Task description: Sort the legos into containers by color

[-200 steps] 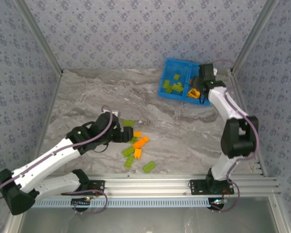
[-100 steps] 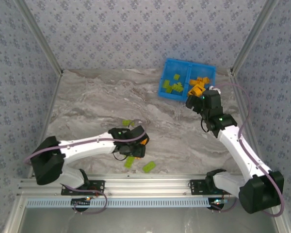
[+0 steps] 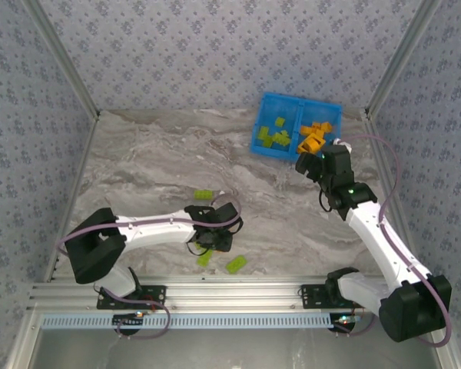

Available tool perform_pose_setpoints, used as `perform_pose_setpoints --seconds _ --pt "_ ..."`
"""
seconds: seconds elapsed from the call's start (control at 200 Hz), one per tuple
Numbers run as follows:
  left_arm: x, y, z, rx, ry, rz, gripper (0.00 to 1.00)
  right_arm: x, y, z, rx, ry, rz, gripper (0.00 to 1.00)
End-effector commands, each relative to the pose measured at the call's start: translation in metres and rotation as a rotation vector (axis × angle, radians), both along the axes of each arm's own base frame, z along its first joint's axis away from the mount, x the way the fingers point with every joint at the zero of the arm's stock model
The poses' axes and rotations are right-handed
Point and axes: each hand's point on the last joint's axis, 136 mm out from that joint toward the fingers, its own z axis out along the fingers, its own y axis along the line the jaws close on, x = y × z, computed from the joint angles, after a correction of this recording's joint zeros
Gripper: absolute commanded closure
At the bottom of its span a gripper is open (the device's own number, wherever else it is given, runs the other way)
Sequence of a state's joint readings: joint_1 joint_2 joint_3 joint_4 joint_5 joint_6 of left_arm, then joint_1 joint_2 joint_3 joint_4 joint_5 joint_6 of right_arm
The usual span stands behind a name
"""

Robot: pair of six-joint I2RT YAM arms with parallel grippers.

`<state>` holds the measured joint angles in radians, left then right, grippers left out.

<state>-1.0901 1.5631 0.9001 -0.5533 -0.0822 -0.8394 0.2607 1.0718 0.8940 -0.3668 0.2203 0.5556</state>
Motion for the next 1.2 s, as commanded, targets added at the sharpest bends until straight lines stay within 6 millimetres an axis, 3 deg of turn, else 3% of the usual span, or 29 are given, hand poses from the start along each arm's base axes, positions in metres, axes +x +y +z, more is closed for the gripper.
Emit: perform_pose_setpoints --seconds 0.0,0.12,0.275,0.35,0.43,0.53,0.66,0.819,1.004,1.194 --pt "-0.003 -0.002 -0.005 0.001 0.001 -0.001 0.6 -0.004 -0.001 0.003 0.012 0.001 -0.019 0.06" --pt "-0.003 -0.001 -0.007 0.007 -0.003 -0.002 0.63 -0.007 0.0 0.012 0.021 -0.02 -0.015 0.06" --pt "-0.002 -0.002 -0.005 0.004 -0.005 -0.008 0.78 -0.015 -0.002 0.027 0.031 -0.054 -0.016 0.06" --pt "0.004 -0.009 0.014 -0.01 -0.039 -0.029 0.82 -0.019 -0.003 0.033 0.04 -0.064 -0.017 0.06" --pt "0.019 -0.023 0.053 -0.066 -0.133 -0.06 0.82 -0.026 -0.003 0.042 0.054 -0.085 -0.013 0.05" --pt "0.047 -0.049 0.109 -0.162 -0.315 -0.118 0.82 -0.037 -0.003 0.052 0.078 -0.116 -0.014 0.05" --pt "0.093 -0.096 0.174 -0.242 -0.513 -0.195 0.82 -0.052 -0.006 0.062 0.11 -0.155 -0.034 0.05" --pt "0.142 -0.155 0.243 -0.265 -0.726 -0.274 0.82 -0.08 -0.032 0.067 0.057 -0.186 -0.117 0.04" --pt "0.206 -0.214 0.278 -0.35 -0.885 -0.327 0.84 -0.119 -0.067 0.063 -0.013 -0.196 -0.237 0.0" --pt "0.275 -0.266 0.277 -0.368 -1.038 -0.368 0.85 -0.134 -0.071 0.063 -0.007 -0.217 -0.227 0.0"
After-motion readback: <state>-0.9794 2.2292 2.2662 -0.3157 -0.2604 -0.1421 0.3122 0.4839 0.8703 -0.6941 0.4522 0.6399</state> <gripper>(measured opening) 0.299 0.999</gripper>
